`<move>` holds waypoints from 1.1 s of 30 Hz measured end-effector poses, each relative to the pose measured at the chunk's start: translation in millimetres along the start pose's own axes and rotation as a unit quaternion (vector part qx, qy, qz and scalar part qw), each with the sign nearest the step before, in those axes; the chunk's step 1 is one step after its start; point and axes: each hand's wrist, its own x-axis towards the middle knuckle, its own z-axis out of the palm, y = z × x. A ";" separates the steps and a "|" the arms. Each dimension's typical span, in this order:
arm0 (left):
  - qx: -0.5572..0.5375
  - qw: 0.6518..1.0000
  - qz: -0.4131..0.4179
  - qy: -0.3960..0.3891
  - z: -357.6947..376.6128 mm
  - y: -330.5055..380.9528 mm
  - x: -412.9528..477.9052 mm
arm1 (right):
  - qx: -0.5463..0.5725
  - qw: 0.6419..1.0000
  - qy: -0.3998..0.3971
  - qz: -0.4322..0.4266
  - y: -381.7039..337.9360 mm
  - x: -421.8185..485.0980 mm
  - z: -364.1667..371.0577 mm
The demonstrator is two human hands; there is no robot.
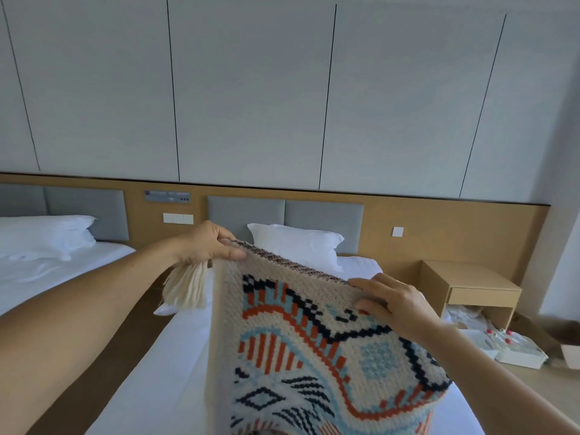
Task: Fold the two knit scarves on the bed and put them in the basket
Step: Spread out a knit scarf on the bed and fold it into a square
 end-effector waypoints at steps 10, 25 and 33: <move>0.047 0.998 0.005 0.049 10.2 3.6 13.9 | 0.069 0.978 0.015 0.197 -25.7 13.1 -4.0; -0.040 0.991 -0.057 0.117 -0.2 -12.7 20.7 | 0.133 0.914 -0.178 0.341 -7.7 12.6 -7.2; -0.051 0.972 -0.089 0.211 34.7 18.8 35.5 | 0.439 0.795 -0.065 0.413 -29.0 22.7 -10.7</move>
